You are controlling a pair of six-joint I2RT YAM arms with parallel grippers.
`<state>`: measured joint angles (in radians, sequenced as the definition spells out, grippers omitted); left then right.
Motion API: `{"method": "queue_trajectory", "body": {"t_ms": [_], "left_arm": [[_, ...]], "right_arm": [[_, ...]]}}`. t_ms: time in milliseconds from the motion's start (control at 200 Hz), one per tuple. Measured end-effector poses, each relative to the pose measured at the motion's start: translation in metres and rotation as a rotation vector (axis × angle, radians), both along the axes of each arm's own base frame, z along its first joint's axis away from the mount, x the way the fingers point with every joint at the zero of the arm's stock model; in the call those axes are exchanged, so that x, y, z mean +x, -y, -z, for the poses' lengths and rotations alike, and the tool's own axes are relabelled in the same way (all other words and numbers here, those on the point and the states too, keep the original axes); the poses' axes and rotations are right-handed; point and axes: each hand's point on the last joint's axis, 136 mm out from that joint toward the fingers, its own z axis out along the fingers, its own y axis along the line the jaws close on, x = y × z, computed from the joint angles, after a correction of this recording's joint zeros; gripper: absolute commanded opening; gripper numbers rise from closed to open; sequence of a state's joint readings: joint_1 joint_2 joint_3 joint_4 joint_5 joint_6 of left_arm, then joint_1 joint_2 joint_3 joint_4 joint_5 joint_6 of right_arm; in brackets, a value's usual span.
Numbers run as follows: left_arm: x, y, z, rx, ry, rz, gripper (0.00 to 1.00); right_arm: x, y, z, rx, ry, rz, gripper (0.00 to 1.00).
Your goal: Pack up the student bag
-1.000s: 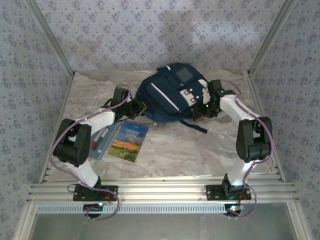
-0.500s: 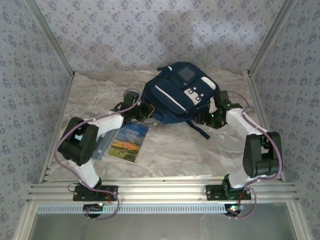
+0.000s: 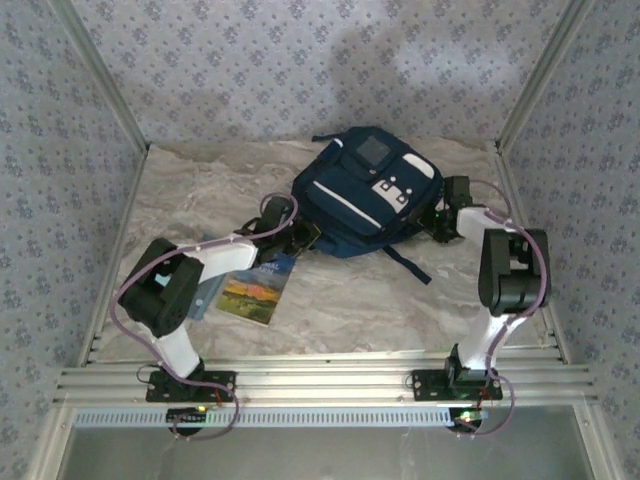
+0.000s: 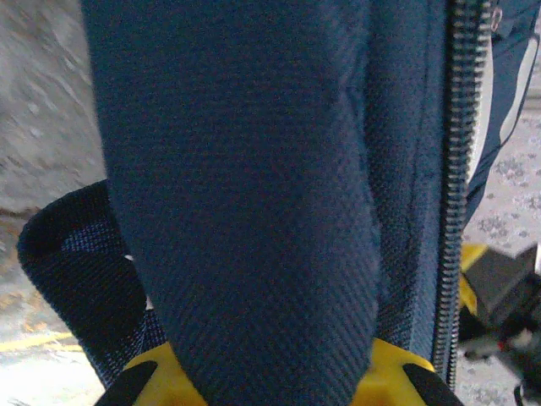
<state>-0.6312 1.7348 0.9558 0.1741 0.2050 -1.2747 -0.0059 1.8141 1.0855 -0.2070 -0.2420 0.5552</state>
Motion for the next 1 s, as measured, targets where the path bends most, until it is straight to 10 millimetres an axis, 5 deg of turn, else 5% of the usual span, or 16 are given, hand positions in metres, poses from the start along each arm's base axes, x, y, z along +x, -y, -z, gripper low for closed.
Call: {"method": "queue_trajectory", "body": {"t_ms": [250,295,360,390,555,610,640,805,999], "left_arm": [[-0.032,0.043,-0.001,-0.026,-0.022,0.097,0.0],[-0.037,0.057,0.0,-0.037,-0.032,0.124,0.13],[-0.045,0.079,0.004,-0.063,-0.06,0.176,0.53],[-0.05,0.09,0.005,-0.082,-0.076,0.203,0.64],[-0.075,0.132,0.003,-0.141,-0.135,0.358,0.78],[-0.08,0.14,-0.007,-0.149,-0.123,0.399,0.81],[-0.08,0.142,-0.012,-0.147,-0.109,0.417,0.83],[-0.082,0.128,-0.034,-0.05,-0.02,0.476,0.88],[-0.069,0.066,-0.076,0.152,0.154,0.442,0.9]], "right_arm": [[0.052,-0.009,-0.002,0.017,0.051,-0.012,0.47],[0.063,-0.009,-0.005,0.015,0.067,-0.015,0.47],[0.078,-0.009,-0.011,0.007,0.091,-0.027,0.51],[0.085,-0.009,-0.015,0.001,0.107,-0.036,0.54],[0.097,-0.009,-0.034,-0.033,0.143,-0.081,0.75],[0.097,-0.007,-0.037,-0.06,0.142,-0.088,0.97],[0.096,-0.005,-0.037,-0.073,0.136,-0.08,1.0],[0.08,0.01,-0.054,-0.136,0.125,-0.045,1.0],[0.055,0.027,-0.108,-0.132,0.226,-0.012,0.98]]}}
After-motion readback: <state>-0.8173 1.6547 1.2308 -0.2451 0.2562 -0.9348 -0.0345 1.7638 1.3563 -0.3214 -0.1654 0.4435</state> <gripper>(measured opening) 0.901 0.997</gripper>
